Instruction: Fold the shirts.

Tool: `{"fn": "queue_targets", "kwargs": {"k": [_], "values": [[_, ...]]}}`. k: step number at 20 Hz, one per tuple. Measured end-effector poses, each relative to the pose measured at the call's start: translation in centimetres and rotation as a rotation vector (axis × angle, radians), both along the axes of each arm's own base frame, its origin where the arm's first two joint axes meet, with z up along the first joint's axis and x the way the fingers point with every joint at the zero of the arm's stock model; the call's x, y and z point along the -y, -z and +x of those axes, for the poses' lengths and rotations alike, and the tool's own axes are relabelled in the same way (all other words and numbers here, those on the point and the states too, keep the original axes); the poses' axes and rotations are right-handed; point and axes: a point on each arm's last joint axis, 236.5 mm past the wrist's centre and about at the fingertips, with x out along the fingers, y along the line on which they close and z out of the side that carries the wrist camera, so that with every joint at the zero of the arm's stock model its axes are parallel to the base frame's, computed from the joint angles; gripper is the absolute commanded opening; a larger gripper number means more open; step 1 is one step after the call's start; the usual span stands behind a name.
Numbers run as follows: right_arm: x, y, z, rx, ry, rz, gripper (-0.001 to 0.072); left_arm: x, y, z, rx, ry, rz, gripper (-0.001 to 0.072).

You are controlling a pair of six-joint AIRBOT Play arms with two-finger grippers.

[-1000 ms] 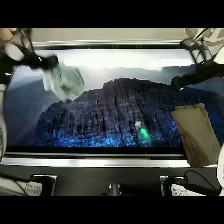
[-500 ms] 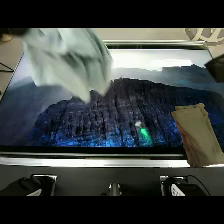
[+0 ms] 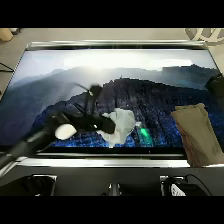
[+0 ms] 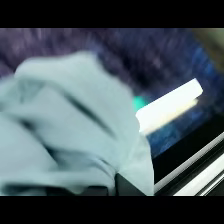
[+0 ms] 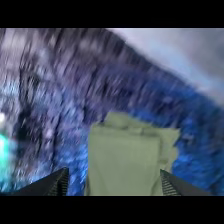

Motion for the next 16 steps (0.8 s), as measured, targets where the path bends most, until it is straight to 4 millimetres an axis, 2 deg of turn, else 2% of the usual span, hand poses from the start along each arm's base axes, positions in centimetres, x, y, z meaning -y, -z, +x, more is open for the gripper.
{"fn": "queue_targets", "kwargs": {"k": [1,3,5,8,10,12,13,16], "values": [[0.0,1.6,0.8,-0.050,0.000,0.005,0.0600,-0.1,1.7,-0.3,-0.039,-0.014,0.013,0.0718],[-0.4,4.8,2.1,-0.144,-0.013,0.030,0.0599,-0.7,3.2,-0.3,-0.100,-0.043,0.032,0.0713],[-1.3,8.2,2.9,-0.238,-0.036,0.072,0.0597,-2.3,2.7,0.7,-0.112,-0.042,0.064,0.0712],[-3.1,13.6,2.7,-0.375,-0.073,0.147,0.0599,-6.7,0.7,2.6,-0.095,-0.030,0.131,0.0712],[-4.3,17.2,1.7,-0.462,-0.104,0.198,0.0627,-10.3,0.7,3.7,-0.109,-0.057,0.188,0.0712],[-5.5,20.7,0.6,-0.530,-0.126,0.250,0.0679,-12.7,2.1,3.9,-0.169,-0.082,0.221,0.0712],[-6.3,22.2,-0.1,-0.560,-0.139,0.284,0.0693,-13.1,3.2,3.9,-0.206,-0.095,0.217,0.0712],[-8.6,25.7,-1.8,-0.623,-0.169,0.383,0.0693,-12.2,6.6,4.0,-0.314,-0.120,0.164,0.0712]]}}
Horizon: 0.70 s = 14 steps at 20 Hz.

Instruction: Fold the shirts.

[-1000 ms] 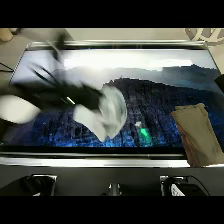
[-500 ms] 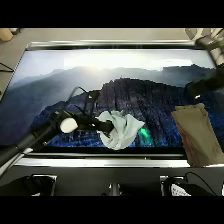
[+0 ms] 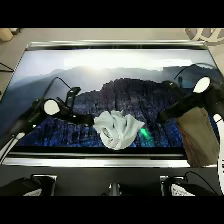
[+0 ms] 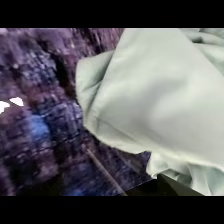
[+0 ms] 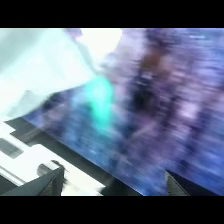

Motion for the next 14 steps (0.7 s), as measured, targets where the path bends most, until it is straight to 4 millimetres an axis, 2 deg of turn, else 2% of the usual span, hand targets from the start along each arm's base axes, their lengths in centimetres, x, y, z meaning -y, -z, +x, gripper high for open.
{"fn": "queue_targets", "kwargs": {"k": [2,5,6,7,8,9,14], "values": [[-0.9,1.7,-0.9,-0.032,0.004,0.039,0.0694,1.4,2.1,0.2,-0.059,-0.026,-0.054,0.0712],[-1.7,3.5,-1.7,-0.062,0.016,0.074,0.0696,3.4,4.1,0.6,-0.120,-0.068,-0.138,0.0705],[-1.8,4.1,-1.8,-0.069,0.023,0.080,0.0696,3.9,4.6,0.8,-0.134,-0.083,-0.160,0.0606],[-1.9,4.6,-1.9,-0.080,0.027,0.086,0.0696,4.2,5.1,0.9,-0.148,-0.094,-0.174,0.0408],[-2.2,5.0,-1.9,-0.088,0.033,0.098,0.0696,4.4,5.5,1.0,-0.155,-0.103,-0.183,0.0177],[-2.4,5.5,-1.8,-0.097,0.041,0.108,0.0696,4.6,5.6,1.2,-0.158,-0.115,-0.196,0.0039],[-4.9,7.0,-0.5,-0.121,0.099,0.233,0.0694,5.0,5.6,1.8,-0.140,-0.117,-0.218,0.0034]]}}
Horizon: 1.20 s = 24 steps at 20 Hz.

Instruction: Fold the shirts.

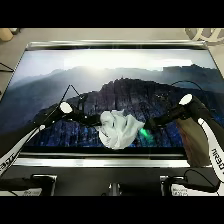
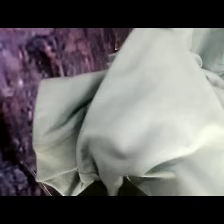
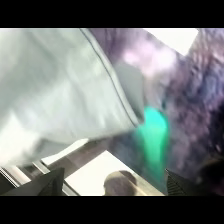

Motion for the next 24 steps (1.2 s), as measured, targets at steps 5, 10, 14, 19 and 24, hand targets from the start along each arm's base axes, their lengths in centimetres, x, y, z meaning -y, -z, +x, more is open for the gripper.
{"fn": "queue_targets", "kwargs": {"k": [5,10,14,19,24], "values": [[-3.3,1.1,0.7,-0.019,0.019,0.084,0.0401,0.2,-1.1,0.3,0.038,0.009,-0.017,0.0033],[-5.5,0.1,1.5,0.039,-0.039,0.093,0.0019,0.4,-5.2,1.4,0.181,0.058,-0.049,0.0032],[-4.0,-10.2,7.4,0.394,-0.096,0.044,0.0019,-0.7,-17.5,4.6,0.532,0.084,-0.107,0.0032],[-2.1,-37.1,8.6,1.155,-0.092,-0.060,0.0019,-6.5,-40.4,2.8,1.101,-0.008,-0.144,0.0032],[-1.0,-52.3,-1.2,1.596,-0.042,-0.126,0.0020,-11.4,-53.8,-5.8,1.486,-0.100,-0.146,0.0032]]}}
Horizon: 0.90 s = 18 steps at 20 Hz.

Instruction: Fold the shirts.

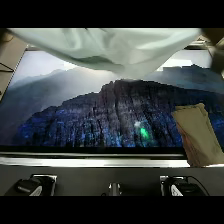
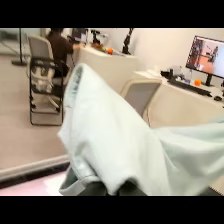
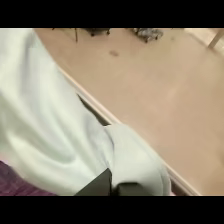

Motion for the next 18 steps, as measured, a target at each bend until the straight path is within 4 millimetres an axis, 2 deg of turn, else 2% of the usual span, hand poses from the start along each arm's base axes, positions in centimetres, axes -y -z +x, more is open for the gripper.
{"fn": "queue_targets", "kwargs": {"k": [1,3,6,8,10,13,16,18], "values": [[0.3,-0.8,-1.1,0.024,0.013,-0.005,0.0020,-0.7,-0.7,-1.0,0.026,-0.022,0.005,0.0031],[0.9,-0.8,-2.5,0.010,0.040,-0.019,0.0020,-2.1,-1.2,-2.1,0.040,-0.075,0.019,0.0031],[1.7,2.0,-2.8,-0.112,0.072,-0.054,0.0020,-3.5,-0.5,-1.9,0.011,-0.135,0.030,0.0032],[2.1,4.9,-1.7,-0.230,0.081,-0.084,0.0020,-3.7,1.9,-0.6,-0.051,-0.155,0.056,0.0032],[2.7,8.1,0.7,-0.346,0.094,-0.117,0.0020,-3.4,6.5,1.3,-0.167,-0.159,0.090,0.0032],[2.9,13.6,6.2,-0.494,0.072,-0.160,0.0020,-3.1,15.6,4.3,-0.380,-0.176,0.111,0.0032],[2.2,21.3,13.0,-0.658,0.031,-0.144,0.0020,-3.2,25.1,6.2,-0.577,-0.210,0.099,0.0033],[0.7,27.0,16.4,-0.789,-0.021,-0.077,0.0020,-3.3,30.8,6.4,-0.698,-0.231,0.088,0.0032]]}}
